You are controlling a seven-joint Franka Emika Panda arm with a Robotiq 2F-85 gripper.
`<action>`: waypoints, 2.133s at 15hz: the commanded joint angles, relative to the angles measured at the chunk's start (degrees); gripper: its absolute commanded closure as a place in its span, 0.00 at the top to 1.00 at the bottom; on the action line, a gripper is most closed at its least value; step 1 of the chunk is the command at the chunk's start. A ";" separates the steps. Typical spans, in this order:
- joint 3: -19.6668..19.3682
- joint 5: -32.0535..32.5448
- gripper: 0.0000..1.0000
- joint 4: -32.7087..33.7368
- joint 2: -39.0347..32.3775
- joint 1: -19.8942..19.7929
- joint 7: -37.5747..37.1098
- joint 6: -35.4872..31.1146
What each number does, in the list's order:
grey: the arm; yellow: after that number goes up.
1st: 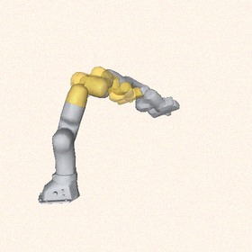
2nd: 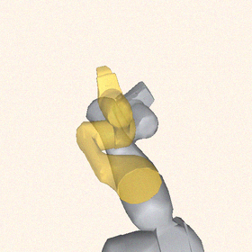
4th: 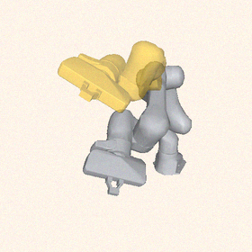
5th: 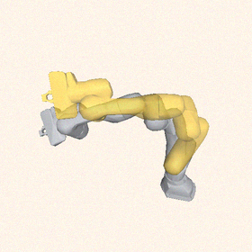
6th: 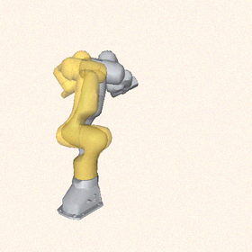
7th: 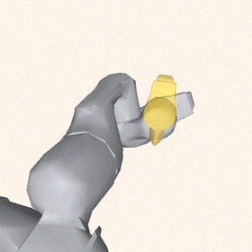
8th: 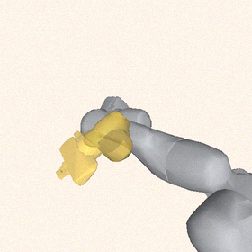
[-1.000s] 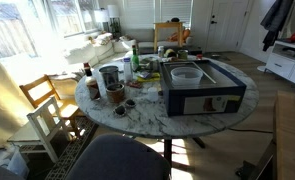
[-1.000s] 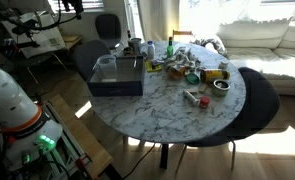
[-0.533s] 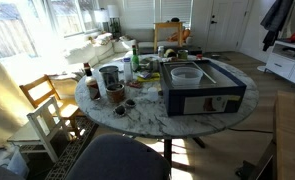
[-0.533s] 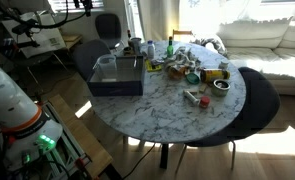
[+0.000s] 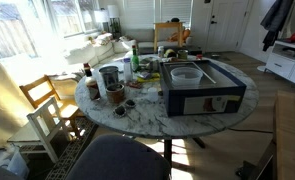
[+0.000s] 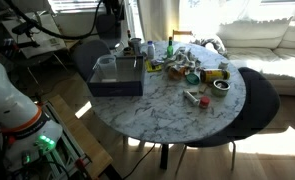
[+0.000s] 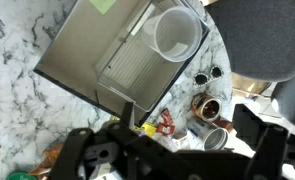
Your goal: Pick up the green lid and put it on top of the yellow coffee can near the yellow and brown bottle
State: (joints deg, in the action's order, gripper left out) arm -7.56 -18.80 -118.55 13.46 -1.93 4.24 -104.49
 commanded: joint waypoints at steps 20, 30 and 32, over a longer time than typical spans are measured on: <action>-8.87 52.17 1.00 1.37 -29.02 -5.50 -16.53 -42.67; -18.53 87.18 1.00 10.40 -41.67 4.14 -48.50 -44.12; -19.08 96.15 1.00 11.74 -45.13 5.72 -55.08 -43.82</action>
State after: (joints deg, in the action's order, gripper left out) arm -23.62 66.06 -110.59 -24.88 0.18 -41.20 -147.33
